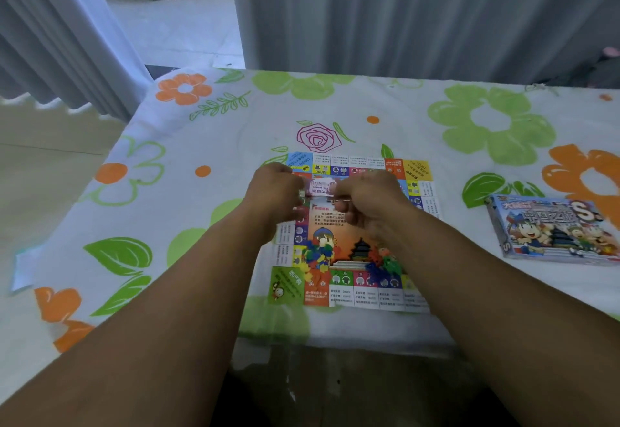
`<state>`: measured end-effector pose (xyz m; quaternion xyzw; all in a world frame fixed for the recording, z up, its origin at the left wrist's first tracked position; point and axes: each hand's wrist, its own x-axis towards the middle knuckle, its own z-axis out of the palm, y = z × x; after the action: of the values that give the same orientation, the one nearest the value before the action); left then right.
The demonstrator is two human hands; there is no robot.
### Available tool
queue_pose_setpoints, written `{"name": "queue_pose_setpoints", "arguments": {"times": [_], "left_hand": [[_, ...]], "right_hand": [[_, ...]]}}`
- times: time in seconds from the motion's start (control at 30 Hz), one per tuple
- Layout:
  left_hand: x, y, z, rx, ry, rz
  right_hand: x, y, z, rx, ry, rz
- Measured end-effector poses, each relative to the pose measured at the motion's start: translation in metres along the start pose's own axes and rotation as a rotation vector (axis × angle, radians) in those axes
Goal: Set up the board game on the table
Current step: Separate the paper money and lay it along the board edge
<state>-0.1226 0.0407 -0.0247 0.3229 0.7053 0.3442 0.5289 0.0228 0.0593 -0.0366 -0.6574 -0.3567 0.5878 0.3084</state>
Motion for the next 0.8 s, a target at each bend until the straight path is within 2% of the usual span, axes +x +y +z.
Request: {"name": "queue_pose_setpoints", "arguments": {"times": [0.23, 0.47, 0.67, 0.8], "left_hand": [[-0.010, 0.003, -0.017, -0.242, -0.172, -0.029], [-0.004, 0.005, -0.035, -0.351, -0.201, 0.000], [0.015, -0.003, -0.036, -0.451, -0.219, -0.028], [0.037, -0.003, -0.031, -0.476, -0.181, -0.027]], "right_hand": [[-0.033, -0.014, 0.012, 0.023, 0.013, -0.006], [-0.037, -0.029, 0.020, 0.022, -0.009, -0.039], [-0.005, -0.022, 0.029, 0.048, -0.085, -0.029], [0.022, -0.018, 0.031, -0.017, -0.130, -0.090]]}}
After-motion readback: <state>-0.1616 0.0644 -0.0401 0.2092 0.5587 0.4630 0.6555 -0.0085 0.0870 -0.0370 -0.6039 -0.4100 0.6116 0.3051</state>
